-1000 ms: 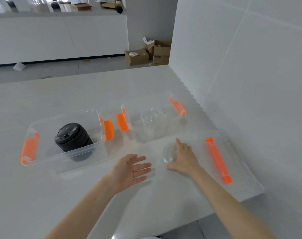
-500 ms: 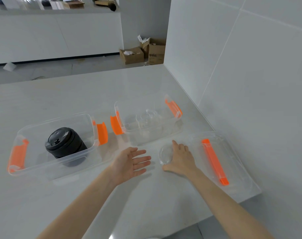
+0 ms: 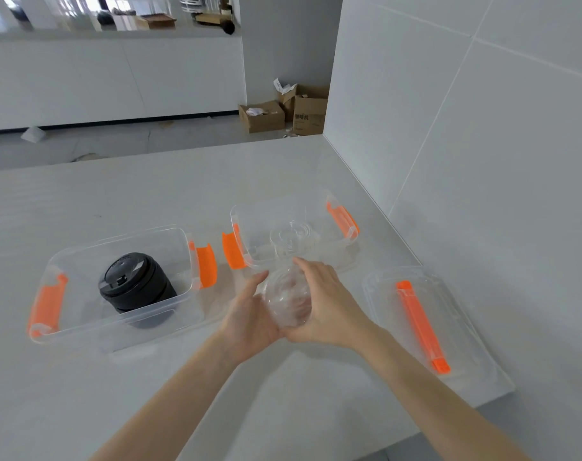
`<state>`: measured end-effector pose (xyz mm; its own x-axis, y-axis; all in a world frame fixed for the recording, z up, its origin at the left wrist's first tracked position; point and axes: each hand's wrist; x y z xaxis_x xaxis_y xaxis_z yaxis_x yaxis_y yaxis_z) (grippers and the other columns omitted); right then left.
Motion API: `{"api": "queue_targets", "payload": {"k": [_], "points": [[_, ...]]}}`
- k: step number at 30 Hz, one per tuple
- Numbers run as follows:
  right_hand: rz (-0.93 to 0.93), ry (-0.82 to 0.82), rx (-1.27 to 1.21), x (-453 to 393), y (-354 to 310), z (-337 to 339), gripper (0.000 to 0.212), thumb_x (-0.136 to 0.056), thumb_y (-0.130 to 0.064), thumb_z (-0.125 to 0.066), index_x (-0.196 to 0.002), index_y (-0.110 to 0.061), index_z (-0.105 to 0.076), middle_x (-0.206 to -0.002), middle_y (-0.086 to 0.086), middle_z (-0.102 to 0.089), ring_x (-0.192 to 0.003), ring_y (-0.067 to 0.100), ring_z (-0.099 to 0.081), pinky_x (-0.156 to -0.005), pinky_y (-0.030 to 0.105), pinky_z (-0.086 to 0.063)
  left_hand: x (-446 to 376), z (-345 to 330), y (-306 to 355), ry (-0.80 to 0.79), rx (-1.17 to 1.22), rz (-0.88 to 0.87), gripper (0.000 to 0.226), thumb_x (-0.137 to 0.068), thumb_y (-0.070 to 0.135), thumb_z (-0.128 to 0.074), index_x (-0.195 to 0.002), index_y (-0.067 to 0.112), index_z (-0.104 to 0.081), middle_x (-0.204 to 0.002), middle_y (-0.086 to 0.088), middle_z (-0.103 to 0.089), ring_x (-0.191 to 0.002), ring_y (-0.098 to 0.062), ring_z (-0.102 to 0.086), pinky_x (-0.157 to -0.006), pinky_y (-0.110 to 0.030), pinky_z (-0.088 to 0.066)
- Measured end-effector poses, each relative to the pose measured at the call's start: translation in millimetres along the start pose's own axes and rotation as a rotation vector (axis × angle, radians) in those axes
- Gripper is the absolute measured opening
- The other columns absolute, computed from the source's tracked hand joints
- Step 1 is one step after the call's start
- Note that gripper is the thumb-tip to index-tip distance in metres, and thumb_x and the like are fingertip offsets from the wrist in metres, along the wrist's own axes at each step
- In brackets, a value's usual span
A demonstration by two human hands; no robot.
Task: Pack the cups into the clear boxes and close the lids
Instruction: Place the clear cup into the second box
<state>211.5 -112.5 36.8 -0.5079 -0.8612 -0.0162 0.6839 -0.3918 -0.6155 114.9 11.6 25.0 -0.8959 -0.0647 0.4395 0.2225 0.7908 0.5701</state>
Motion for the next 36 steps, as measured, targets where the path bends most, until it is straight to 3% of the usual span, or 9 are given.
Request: {"api": "queue_targets", "payload": {"k": [7,13,17,21,25,28,32,34,36], "points": [[-0.088,-0.105,-0.218,-19,-5,20,0.116,-0.052,-0.051,-0.081,-0.145,-0.030,-0.016,-0.135,-0.013,-0.031,-0.130,0.008,-0.024,-0.102,0.025,-0.028,-5,-9,19,0.041,-0.117,-0.142,0.033,-0.064,0.020,-0.065,-0.095,0.012,-0.067,-0.089,-0.014,-0.075,-0.078,-0.026,-0.073,-0.061,-0.034,-0.061],[-0.411,0.117,-0.669,-82,-1,67,0.034,-0.085,-0.022,-0.063,-0.117,-0.010,-0.062,-0.108,0.007,-0.066,-0.090,0.018,-0.064,-0.085,0.032,-0.055,-32,-19,77,0.049,-0.136,-0.227,0.017,-0.079,0.019,-0.056,-0.086,0.014,-0.070,-0.088,-0.011,-0.076,-0.082,-0.024,-0.073,-0.078,-0.042,-0.059],[-0.449,0.110,-0.802,-106,2,84,0.016,-0.080,-0.009,-0.064,-0.094,-0.004,-0.070,-0.080,0.006,-0.069,-0.068,0.017,-0.068,-0.063,0.028,-0.062,-49,-24,105,0.114,-0.218,-0.228,0.024,-0.088,0.024,-0.046,-0.086,0.014,-0.068,-0.092,-0.010,-0.072,-0.084,-0.024,-0.070,-0.072,-0.037,-0.059],[-0.504,0.057,-0.897,-130,12,85,0.008,-0.084,-0.005,-0.061,-0.079,-0.006,-0.067,-0.073,0.008,-0.065,-0.063,0.017,-0.066,-0.064,0.029,-0.061,-69,-30,123,0.200,-0.302,-0.243,0.026,-0.087,0.022,-0.049,-0.077,0.013,-0.071,-0.091,-0.012,-0.071,-0.084,-0.027,-0.068,-0.080,-0.042,-0.056],[-0.559,0.138,-0.859,-150,31,81,0.006,-0.082,-0.001,-0.062,-0.080,-0.004,-0.066,-0.071,0.009,-0.064,-0.060,0.018,-0.064,-0.057,0.026,-0.060,-94,-27,128,0.418,-0.380,-0.247,0.020,-0.083,0.012,-0.059,-0.101,0.005,-0.056,-0.095,-0.019,-0.062,-0.078,-0.028,-0.063,-0.085,-0.045,-0.051],[-0.575,0.163,-0.715,-161,45,72,0.013,-0.078,0.002,-0.062,-0.068,-0.007,-0.065,-0.064,0.009,-0.064,-0.051,0.015,-0.064,-0.049,0.022,-0.058,-109,-20,124,0.480,-0.511,-0.214,0.003,-0.085,0.011,-0.056,-0.083,0.009,-0.056,-0.077,-0.009,-0.058,-0.064,-0.019,-0.056,-0.066,-0.030,-0.050],[-0.584,0.137,-0.533,-174,58,56,0.015,-0.075,-0.005,-0.062,-0.061,-0.010,-0.067,-0.069,0.013,-0.067,-0.059,0.019,-0.066,-0.066,0.034,-0.062,-127,-6,117,0.596,-0.726,-0.153,0.018,-0.087,0.012,-0.053,-0.069,0.010,-0.048,-0.069,-0.003,-0.046,-0.067,-0.020,-0.047,-0.067,-0.029,-0.040],[-0.574,0.124,-0.414,-176,59,51,0.013,-0.073,-0.010,-0.060,-0.069,-0.003,-0.070,-0.075,0.017,-0.072,-0.066,0.024,-0.072,-0.075,0.040,-0.061,-133,-2,113,0.632,-0.784,-0.140,0.012,-0.087,0.014,-0.052,-0.086,0.002,-0.053,-0.073,-0.003,-0.045,-0.077,-0.021,-0.046,-0.072,-0.029,-0.036],[-0.556,0.113,-0.313,-177,59,48,0.021,-0.074,-0.011,-0.057,-0.080,0.004,-0.069,-0.081,0.022,-0.074,-0.070,0.027,-0.073,-0.076,0.041,-0.060,-139,1,110,0.655,-0.834,-0.112,0.033,-0.087,0.016,-0.052,-0.110,-0.008,-0.052,-0.086,-0.008,-0.049,-0.086,-0.021,-0.046,-0.077,-0.030,-0.035]]}}
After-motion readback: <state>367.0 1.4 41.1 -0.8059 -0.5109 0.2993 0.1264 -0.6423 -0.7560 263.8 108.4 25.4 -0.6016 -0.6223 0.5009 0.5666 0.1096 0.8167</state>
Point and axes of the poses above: each hand's wrist, its own x-axis away from the middle knuckle, its own z-axis out of the back of the hand, y = z × x
